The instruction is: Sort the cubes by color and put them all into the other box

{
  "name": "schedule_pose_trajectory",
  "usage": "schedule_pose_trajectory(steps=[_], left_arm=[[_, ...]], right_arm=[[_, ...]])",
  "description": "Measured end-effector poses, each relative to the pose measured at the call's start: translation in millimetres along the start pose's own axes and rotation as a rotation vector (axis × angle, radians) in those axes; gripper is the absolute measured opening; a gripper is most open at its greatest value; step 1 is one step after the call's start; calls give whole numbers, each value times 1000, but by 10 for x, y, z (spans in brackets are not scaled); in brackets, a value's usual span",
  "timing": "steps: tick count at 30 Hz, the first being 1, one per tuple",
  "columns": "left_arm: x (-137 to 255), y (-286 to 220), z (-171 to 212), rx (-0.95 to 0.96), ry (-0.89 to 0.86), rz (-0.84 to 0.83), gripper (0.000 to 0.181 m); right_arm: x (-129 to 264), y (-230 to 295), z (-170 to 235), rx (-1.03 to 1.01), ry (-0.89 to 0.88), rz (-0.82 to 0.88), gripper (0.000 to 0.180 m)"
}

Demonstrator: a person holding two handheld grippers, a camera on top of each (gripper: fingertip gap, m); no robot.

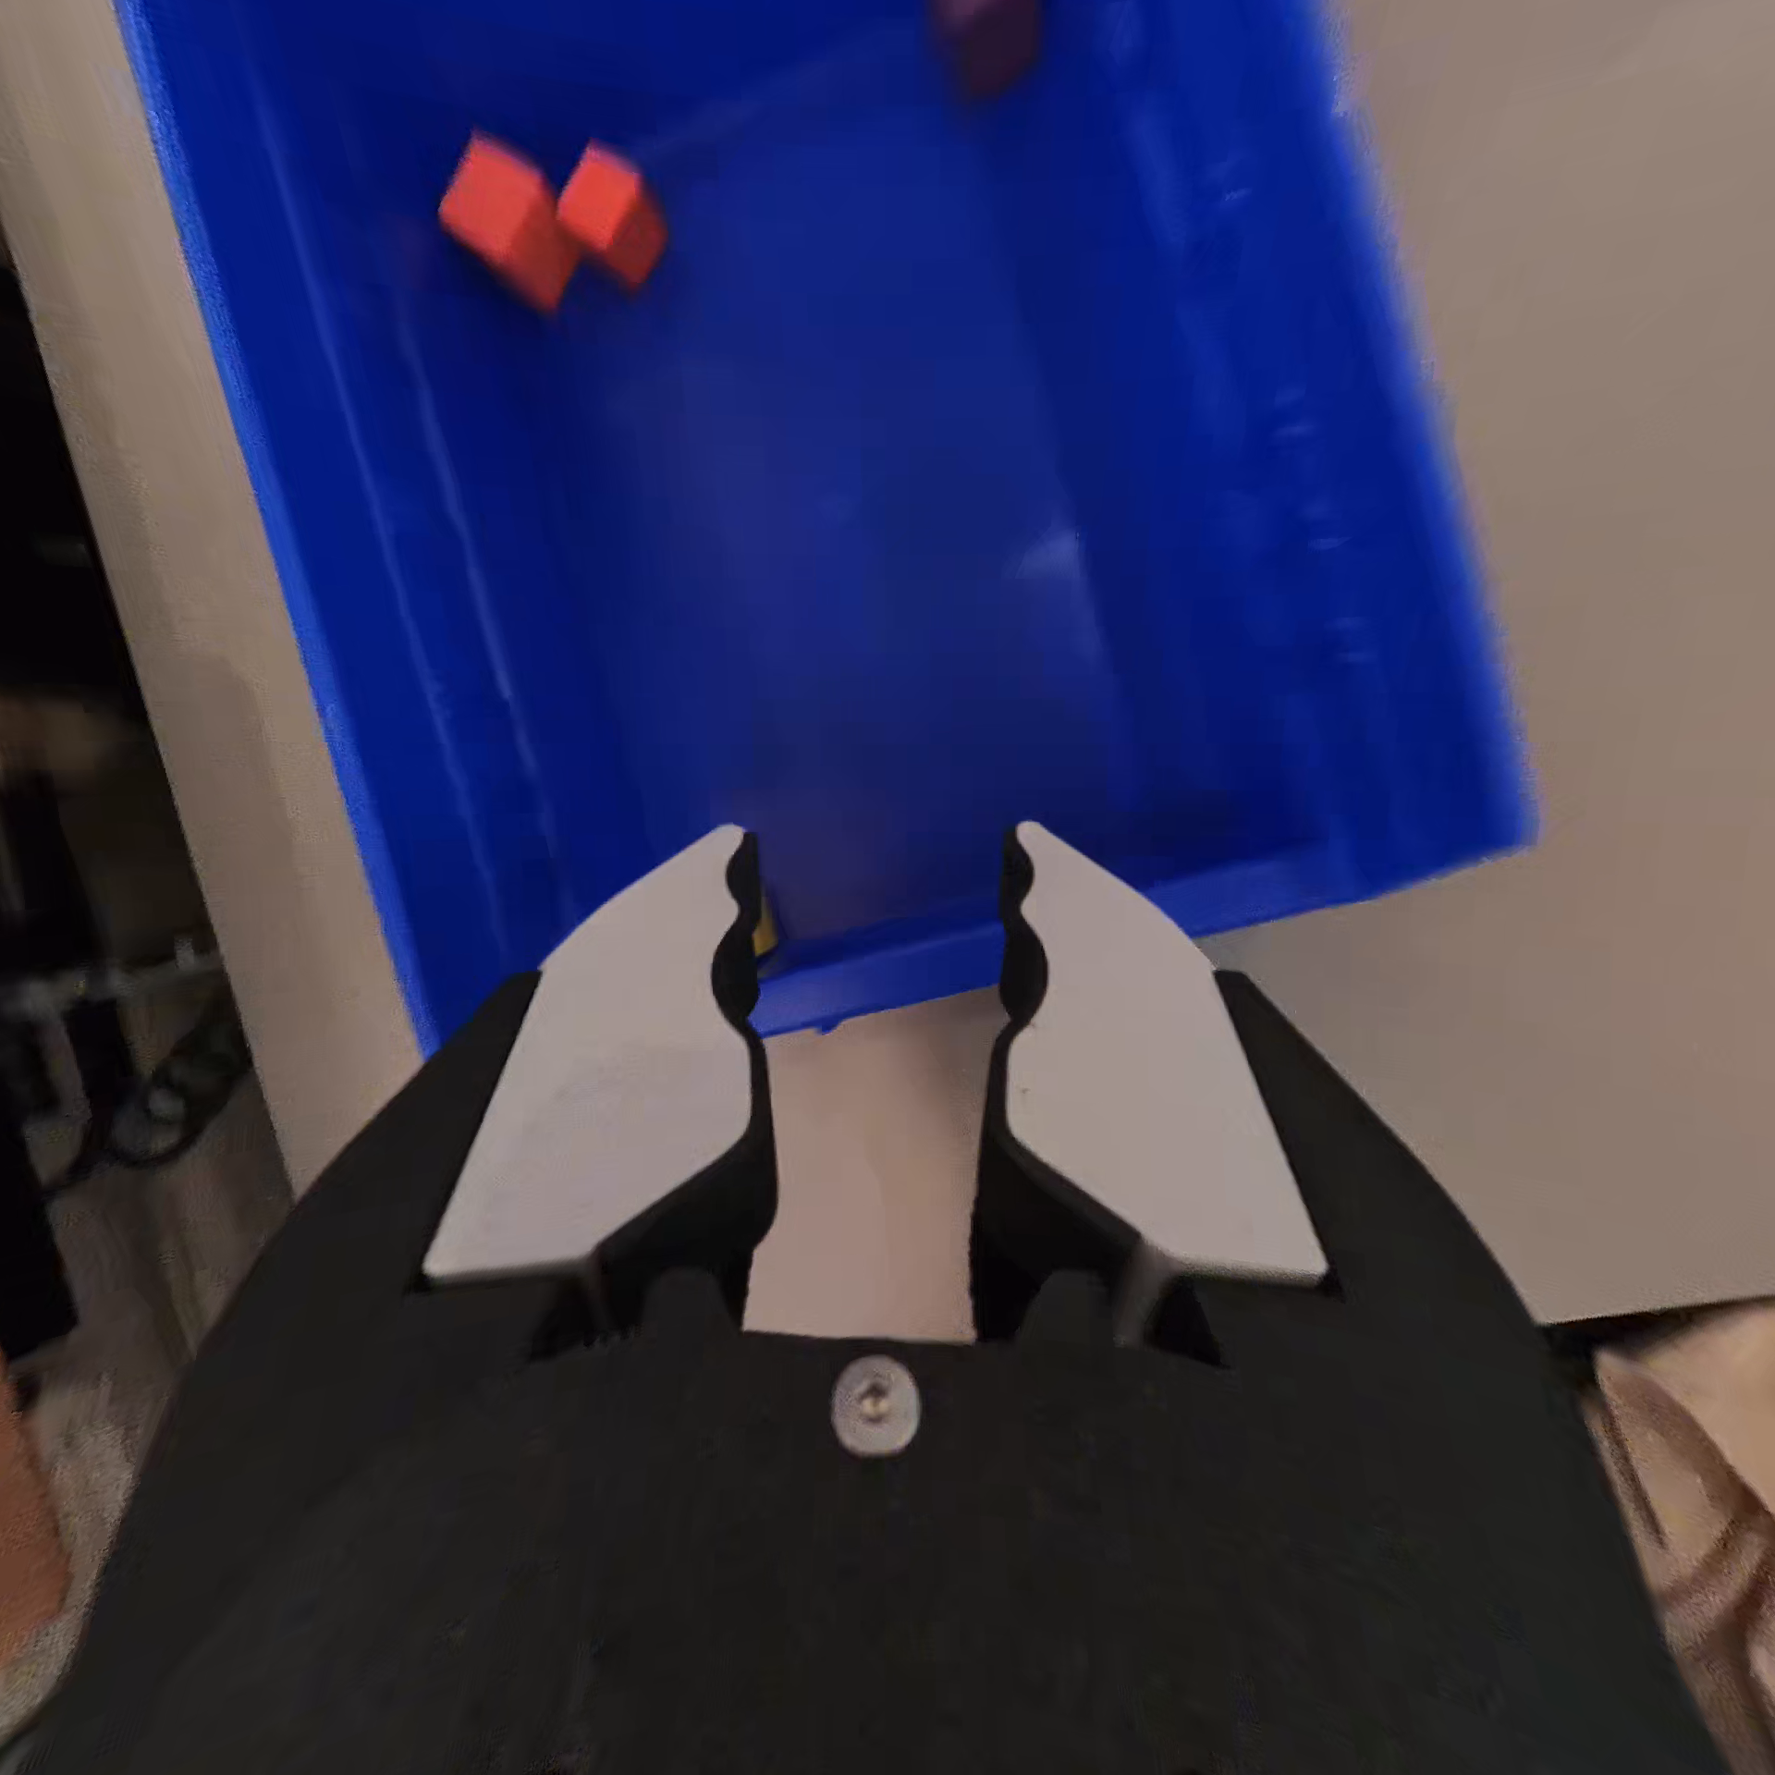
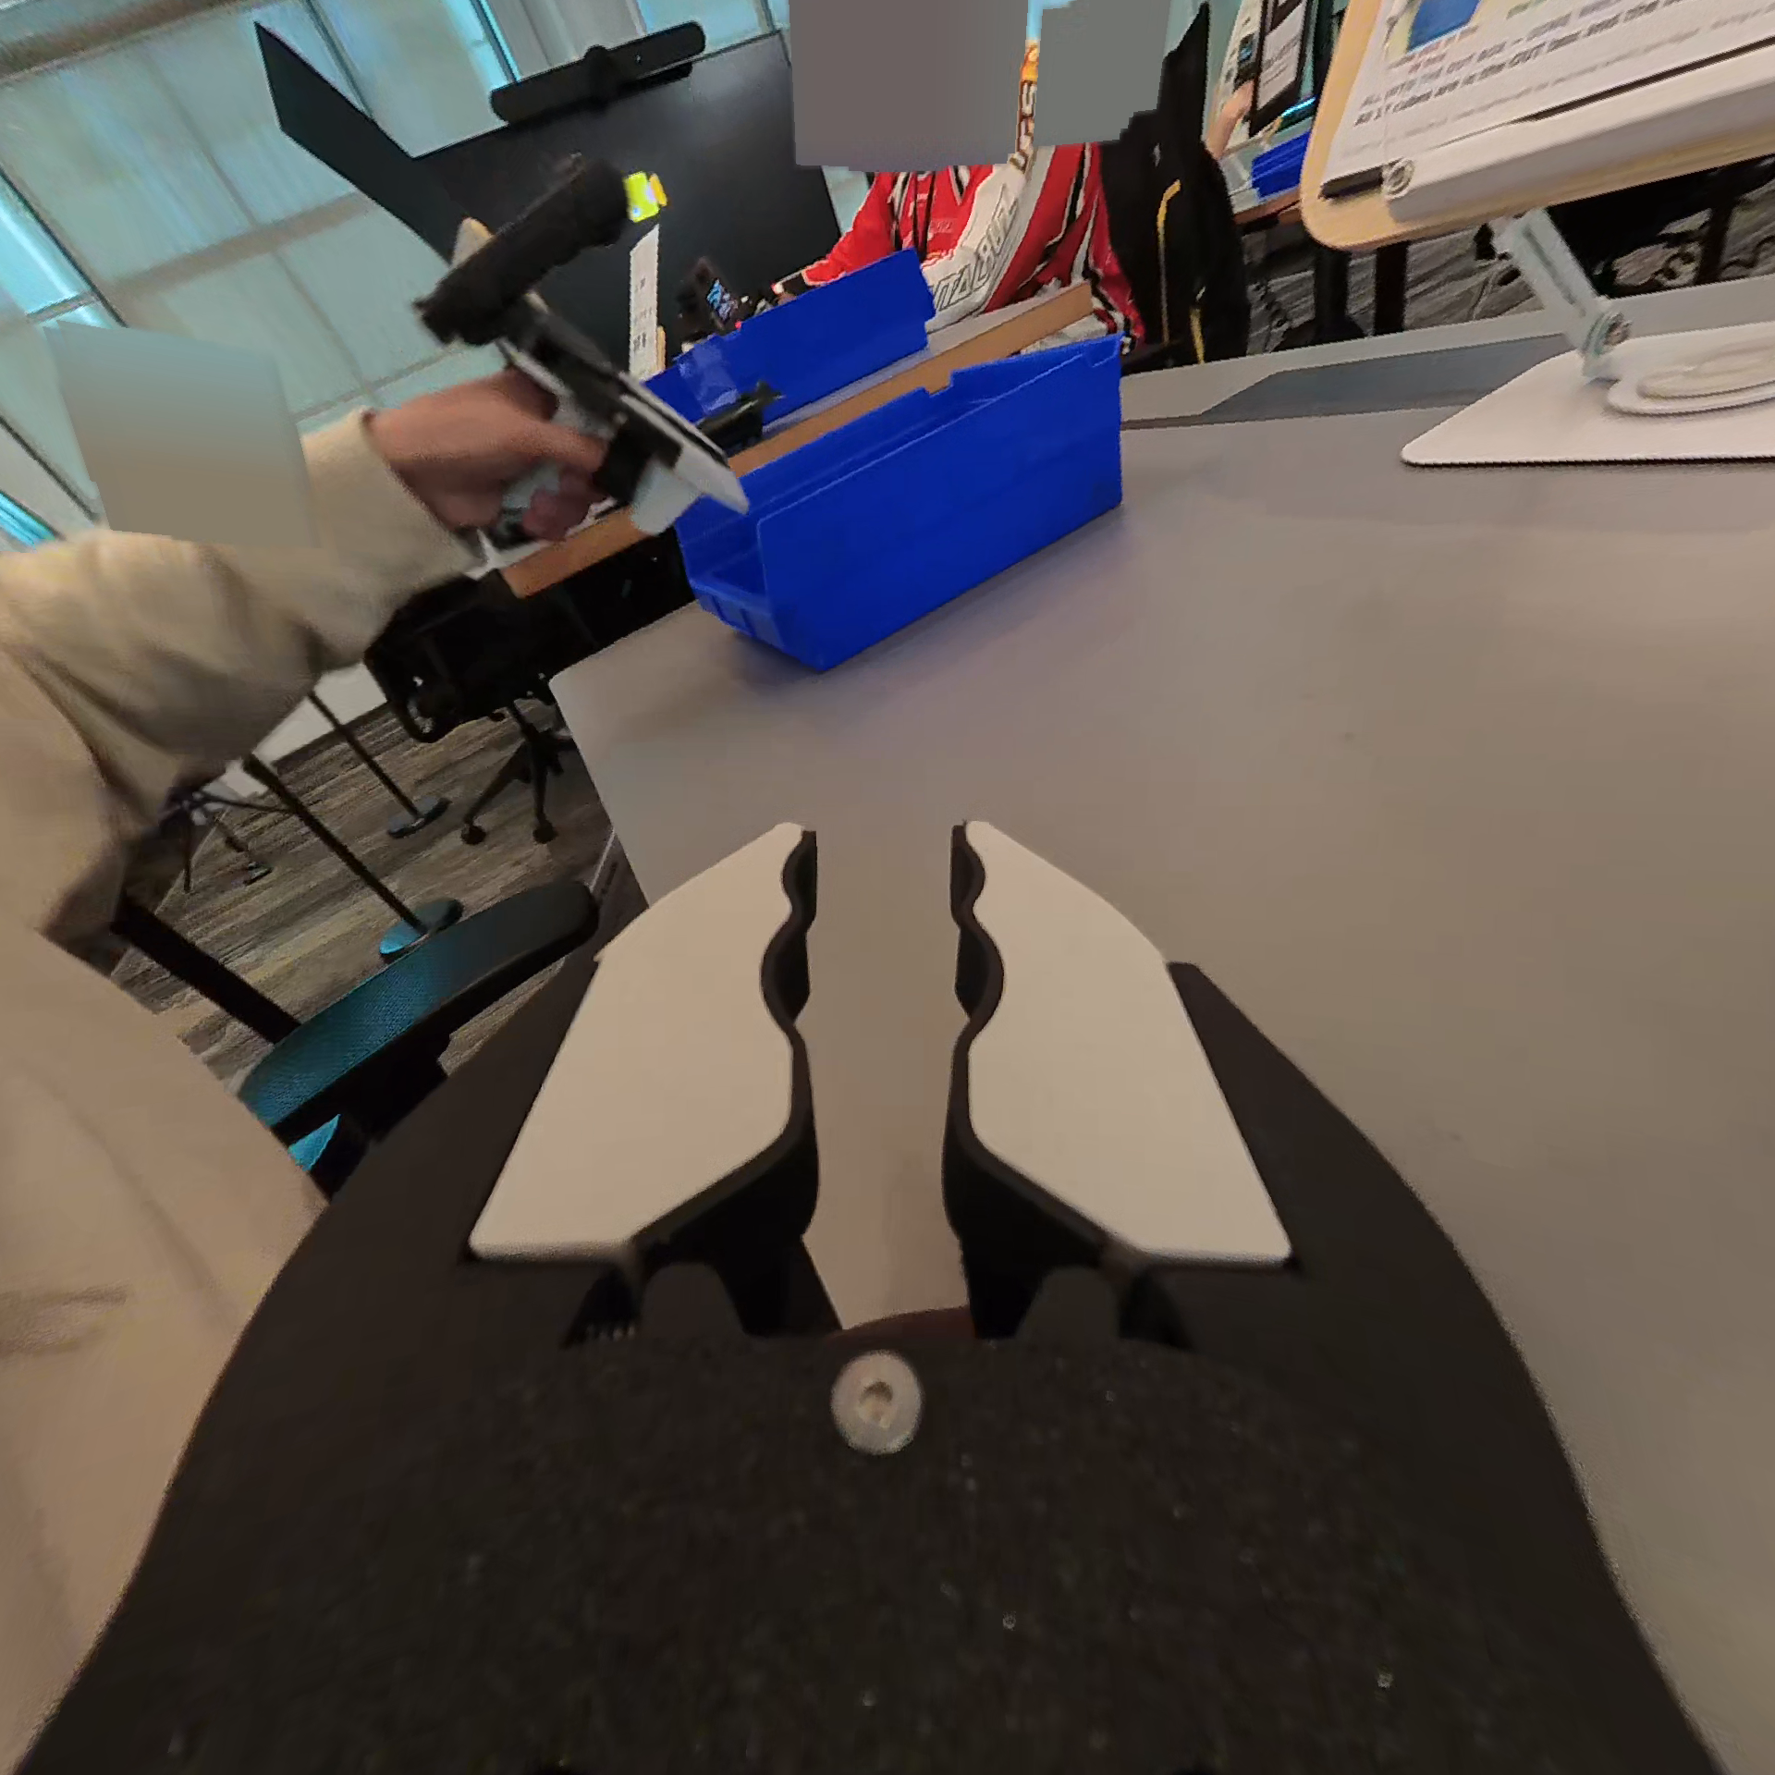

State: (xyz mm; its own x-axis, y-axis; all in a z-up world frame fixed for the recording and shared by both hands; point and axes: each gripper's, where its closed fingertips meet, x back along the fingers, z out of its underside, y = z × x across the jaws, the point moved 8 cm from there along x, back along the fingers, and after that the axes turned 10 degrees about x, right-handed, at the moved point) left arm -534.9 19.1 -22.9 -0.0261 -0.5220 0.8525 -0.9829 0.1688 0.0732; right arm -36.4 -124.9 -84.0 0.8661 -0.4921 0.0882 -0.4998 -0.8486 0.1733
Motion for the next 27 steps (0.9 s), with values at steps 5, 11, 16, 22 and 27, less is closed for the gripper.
schedule_pose_trajectory(steps=[5,11,16,22,27], left_arm=[[-323,365,-28,123,254,-43,49],[-555,484,17,161,411,-124,49],[-716,488,42,165,517,-169,46],[-820,499,67,198,659,-191,43],[-816,543,105,197,762,-181,33]], right_arm=[[-20,48,72,45,49,-24,26],[82,43,96,90,51,-25,26],[182,24,12,65,-2,-60,26],[218,31,-51,3,-50,-146,26],[216,62,-55,9,-47,-166,25]])
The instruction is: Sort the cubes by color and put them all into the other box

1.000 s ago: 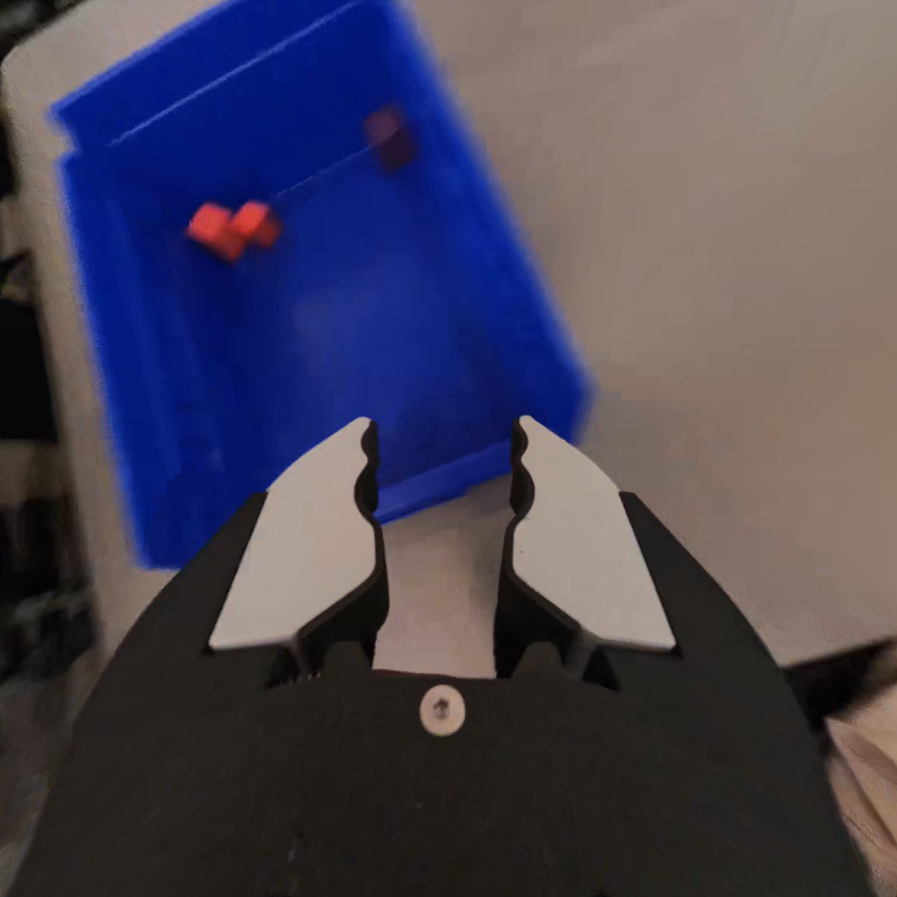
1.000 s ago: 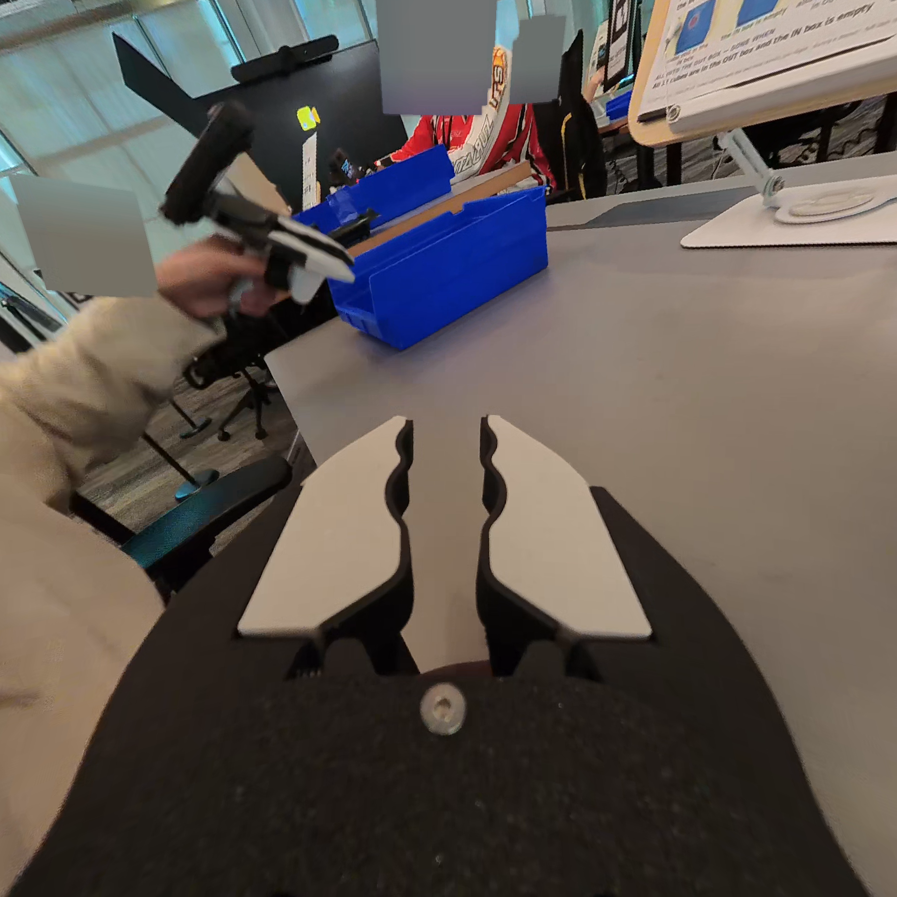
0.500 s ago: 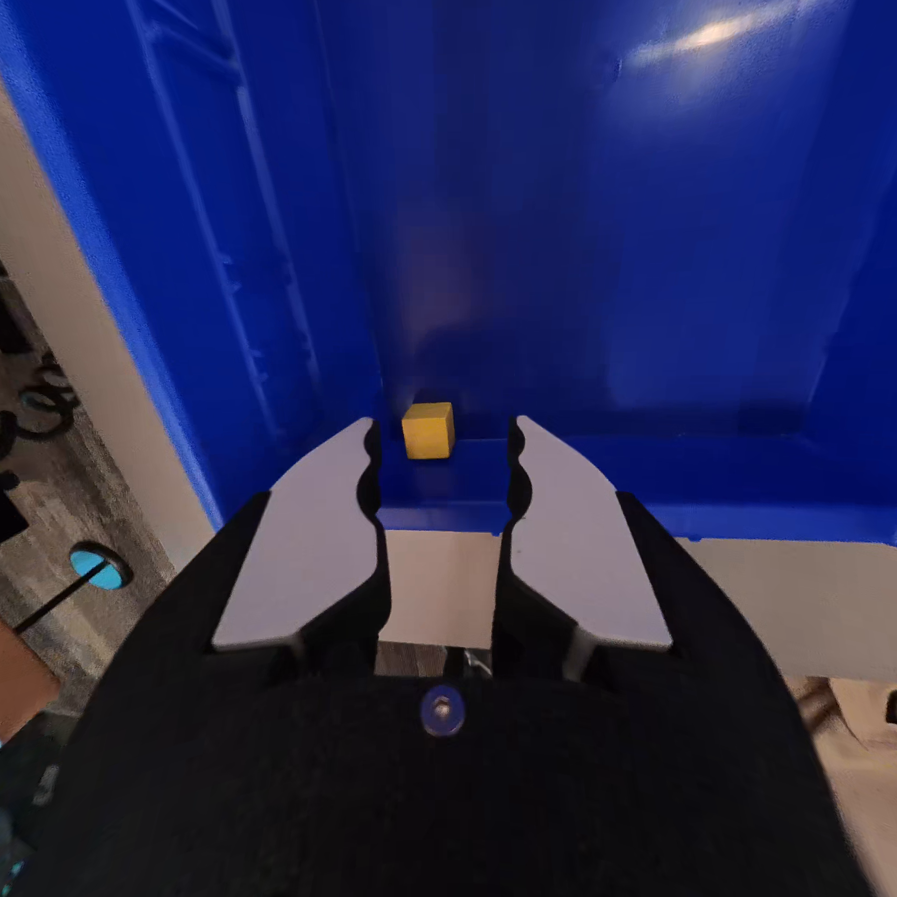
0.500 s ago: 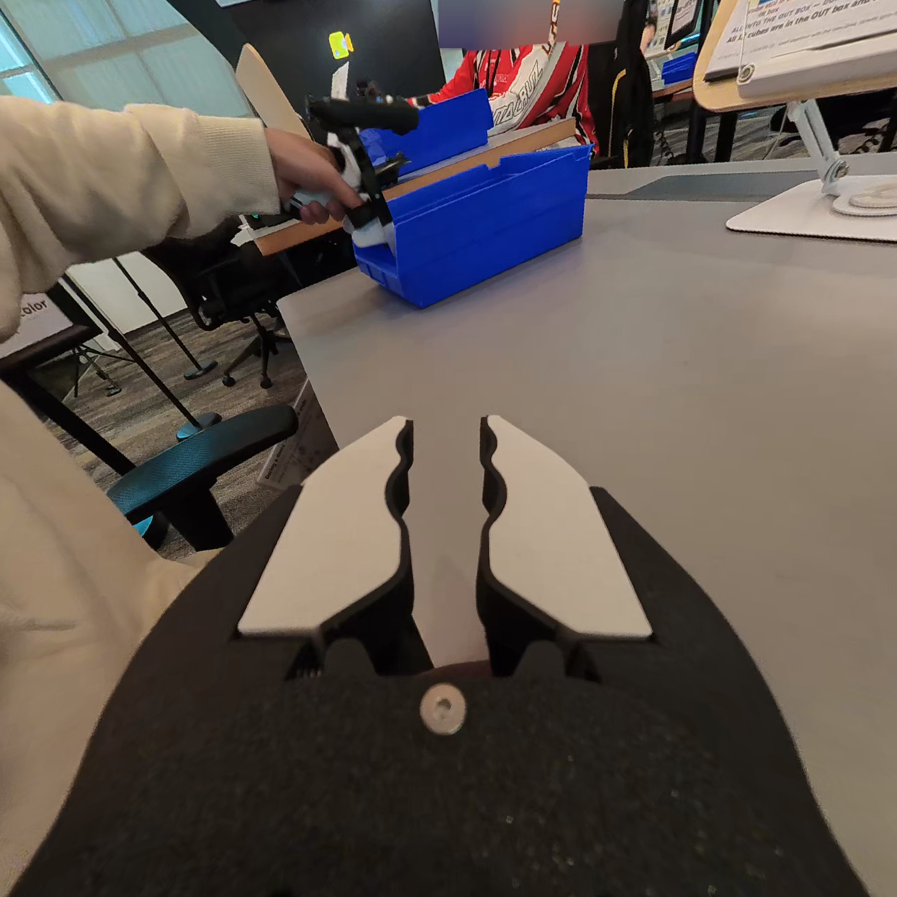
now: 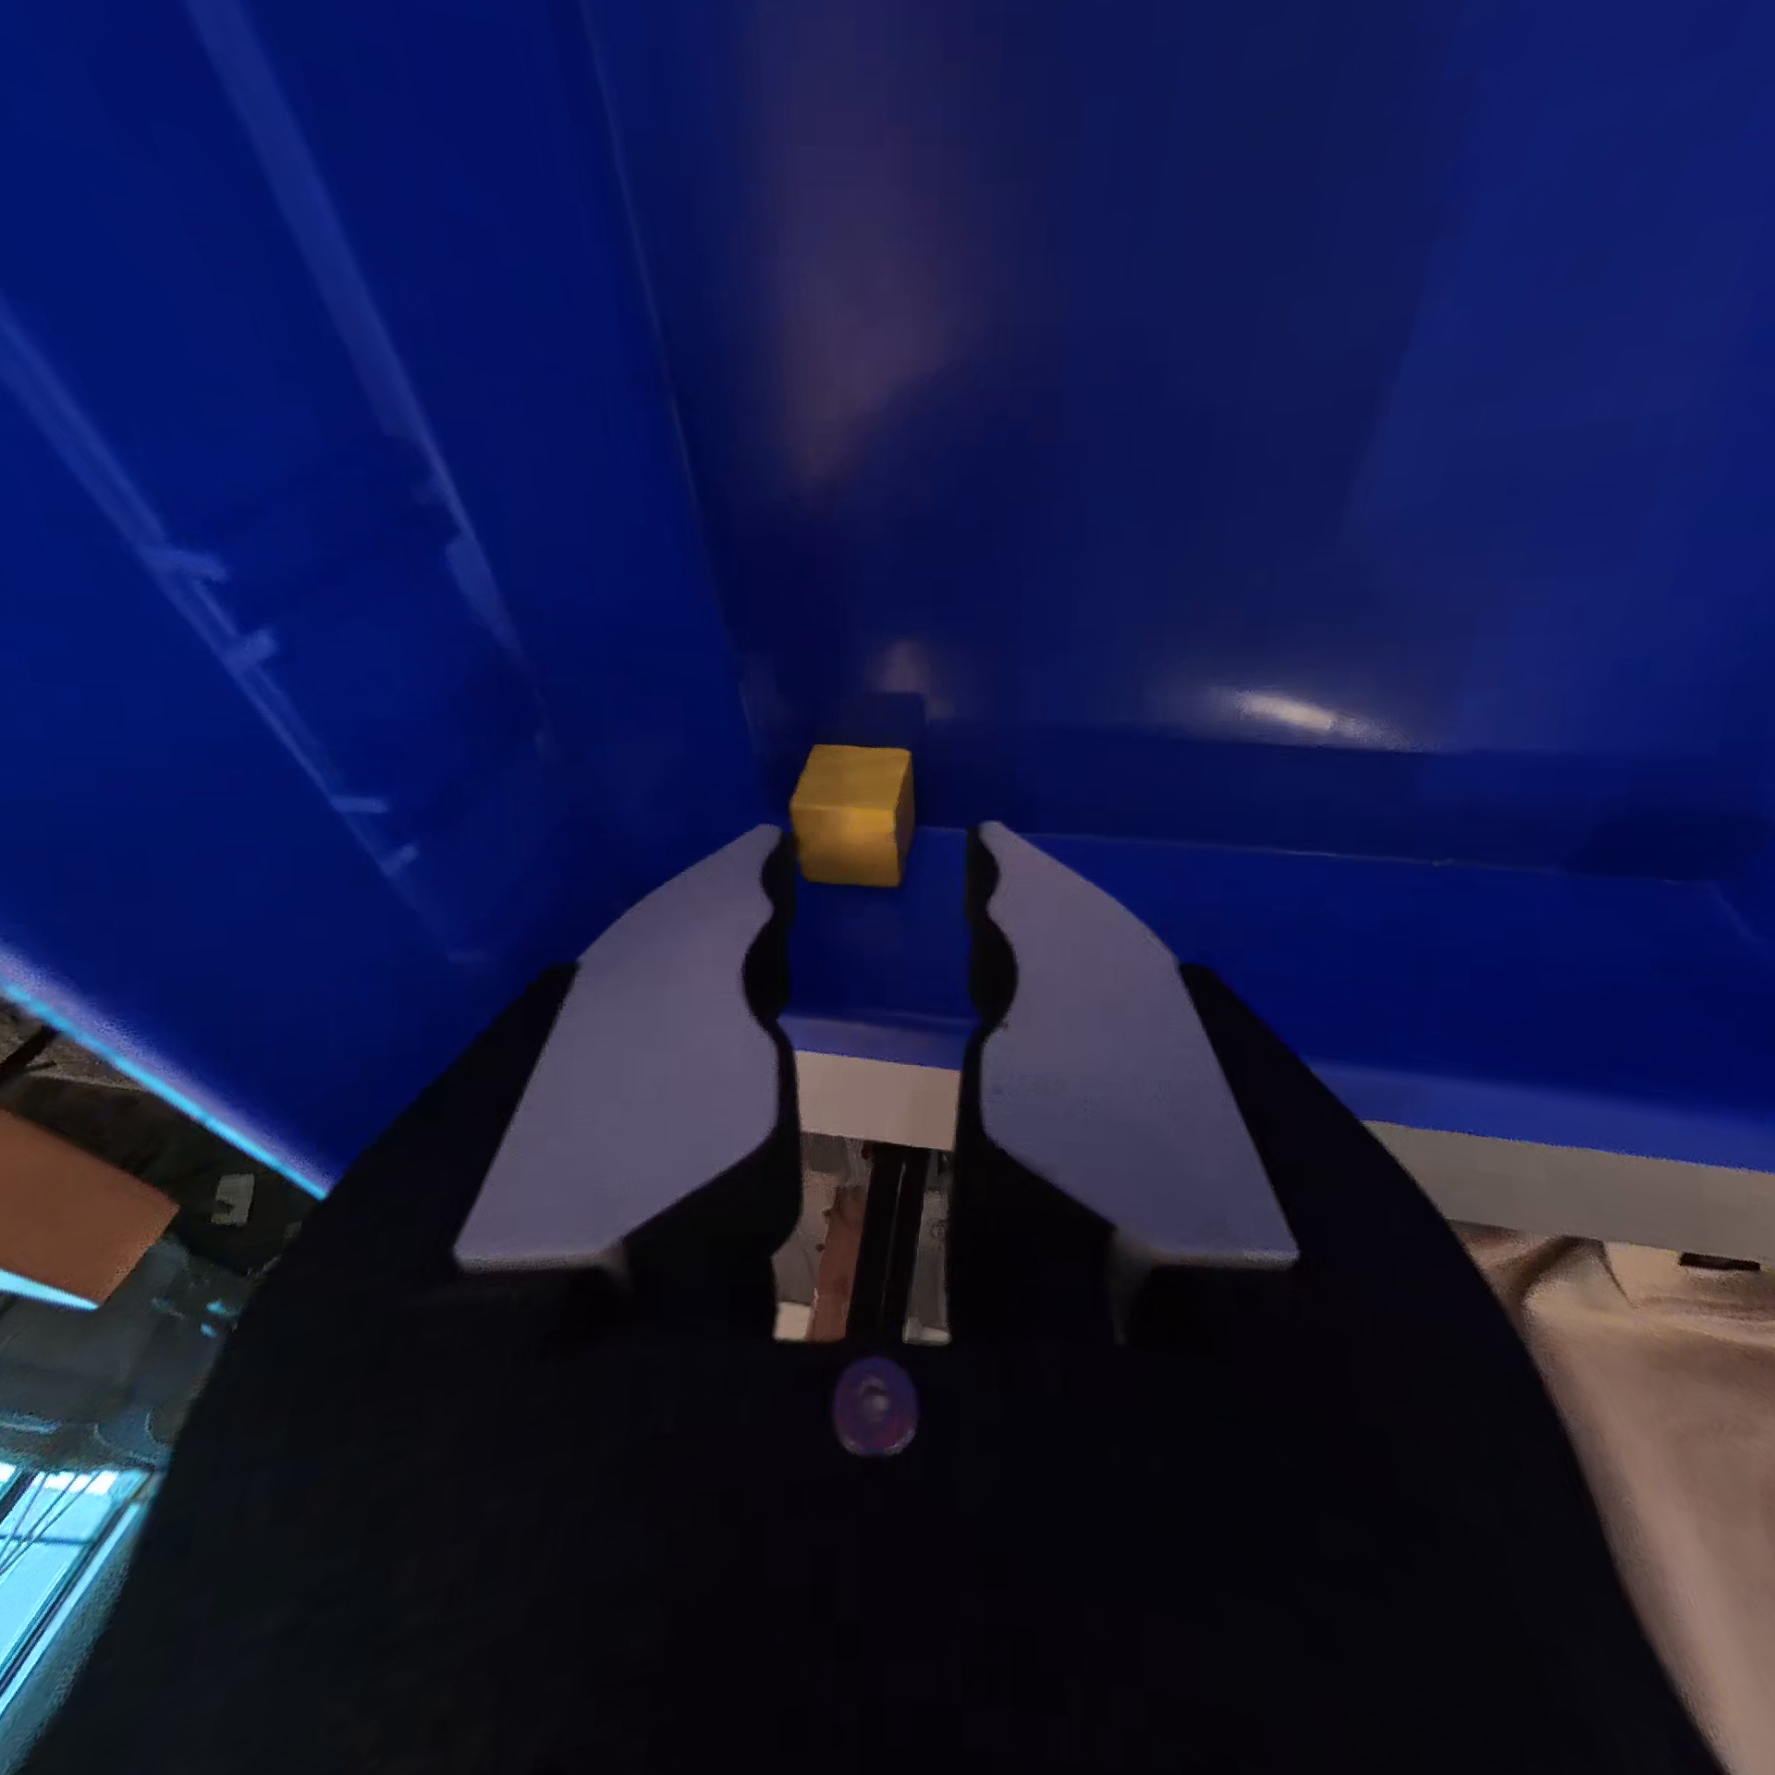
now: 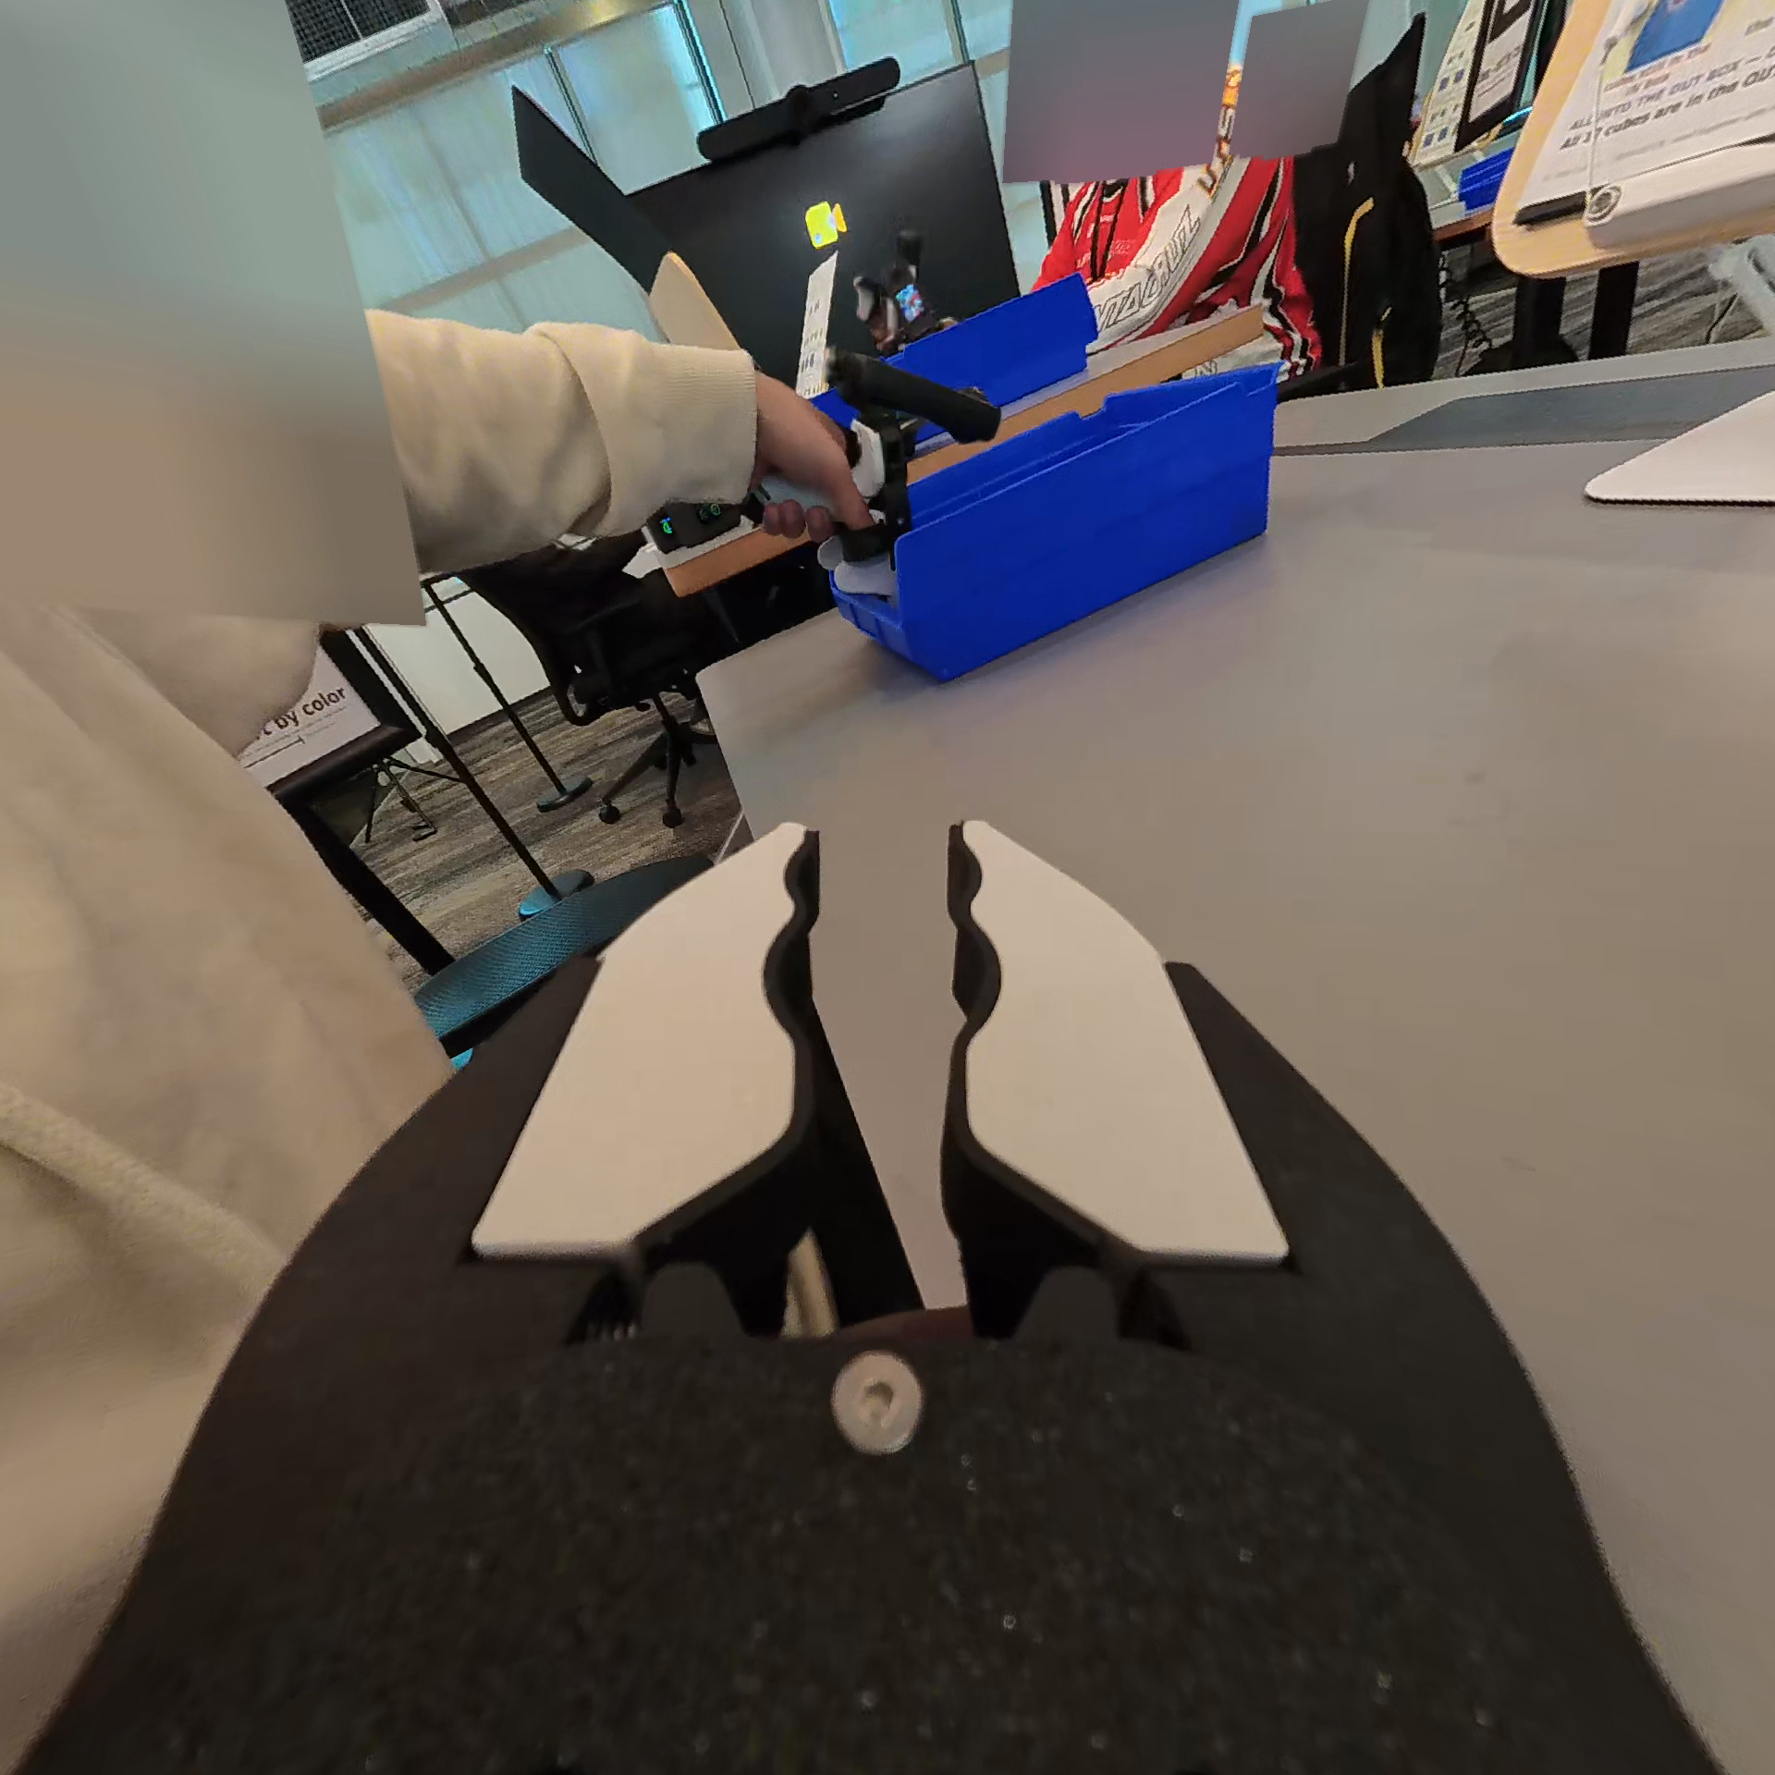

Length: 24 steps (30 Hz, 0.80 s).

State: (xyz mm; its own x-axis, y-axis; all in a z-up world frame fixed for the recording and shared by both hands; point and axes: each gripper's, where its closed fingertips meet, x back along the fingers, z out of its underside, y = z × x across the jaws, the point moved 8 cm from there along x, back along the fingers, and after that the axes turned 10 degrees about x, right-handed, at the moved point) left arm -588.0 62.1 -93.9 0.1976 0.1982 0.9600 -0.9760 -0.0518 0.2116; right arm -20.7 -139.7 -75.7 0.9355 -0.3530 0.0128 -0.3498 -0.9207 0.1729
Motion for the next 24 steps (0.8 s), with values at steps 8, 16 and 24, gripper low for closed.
schedule_pose_trajectory(steps=[8,16,24], left_arm=[[-9,-33,-18,-81,33,-41,20],[631,-278,15,-283,-462,114,21],[905,-674,709,-327,-1387,506,21]], right_arm=[[-32,46,41,54,38,26,23],[-4,-9,69,45,36,63,23],[-62,-39,120,83,48,103,22]])
